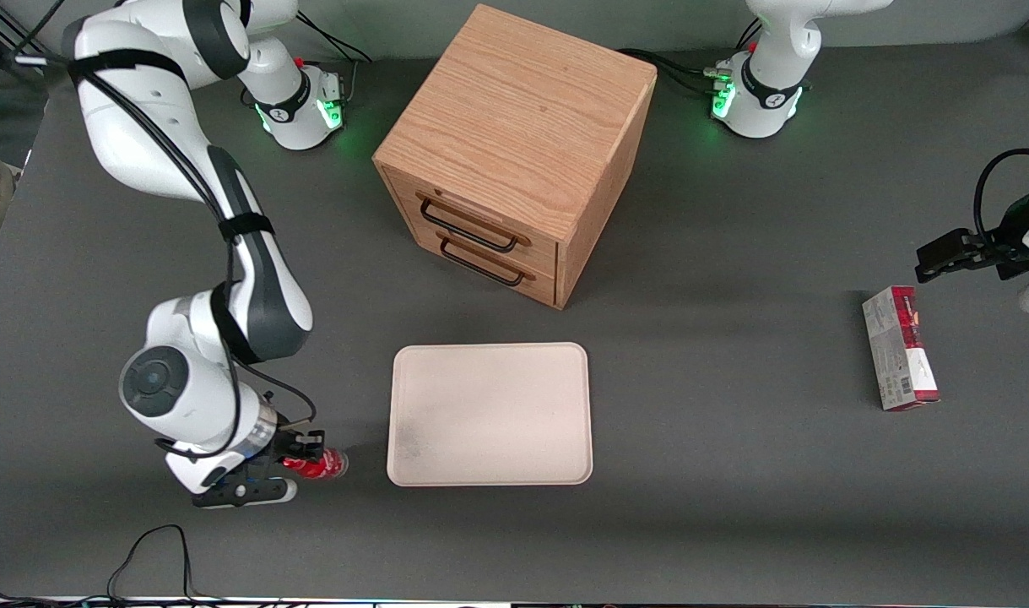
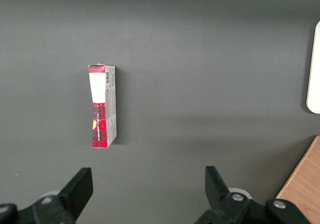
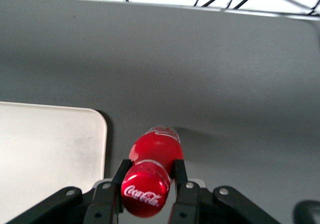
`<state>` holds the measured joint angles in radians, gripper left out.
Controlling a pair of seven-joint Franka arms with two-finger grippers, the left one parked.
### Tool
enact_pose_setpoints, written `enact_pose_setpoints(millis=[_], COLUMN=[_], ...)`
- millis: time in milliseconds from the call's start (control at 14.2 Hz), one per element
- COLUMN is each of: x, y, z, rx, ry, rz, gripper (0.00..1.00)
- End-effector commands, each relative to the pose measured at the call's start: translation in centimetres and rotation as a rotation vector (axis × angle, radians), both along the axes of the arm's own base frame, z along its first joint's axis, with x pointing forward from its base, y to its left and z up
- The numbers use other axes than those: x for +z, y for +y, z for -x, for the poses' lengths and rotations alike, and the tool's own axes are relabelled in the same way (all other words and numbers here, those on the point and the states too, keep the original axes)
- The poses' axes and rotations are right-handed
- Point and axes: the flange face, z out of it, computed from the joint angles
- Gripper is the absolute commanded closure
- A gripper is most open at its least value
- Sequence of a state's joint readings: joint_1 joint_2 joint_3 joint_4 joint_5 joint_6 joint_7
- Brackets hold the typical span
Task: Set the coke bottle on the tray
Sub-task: 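Lift the bottle and carry it over the tray's edge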
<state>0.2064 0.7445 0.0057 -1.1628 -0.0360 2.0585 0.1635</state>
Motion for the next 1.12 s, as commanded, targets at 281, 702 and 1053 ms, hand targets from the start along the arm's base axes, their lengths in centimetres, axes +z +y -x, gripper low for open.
enact_pose_setpoints(millis=[281,702,1053], x=[15.2,16.2,10.7], y=[-2.1,8.1,11.1], z=[4.0,5.3,4.0], rx=[-0.100,-0.203,-0.163], ry=[0.020,-0.060,-0.081], rz=[-0.004,-0.148,-0.142], gripper=[1.00,1.00,1.00])
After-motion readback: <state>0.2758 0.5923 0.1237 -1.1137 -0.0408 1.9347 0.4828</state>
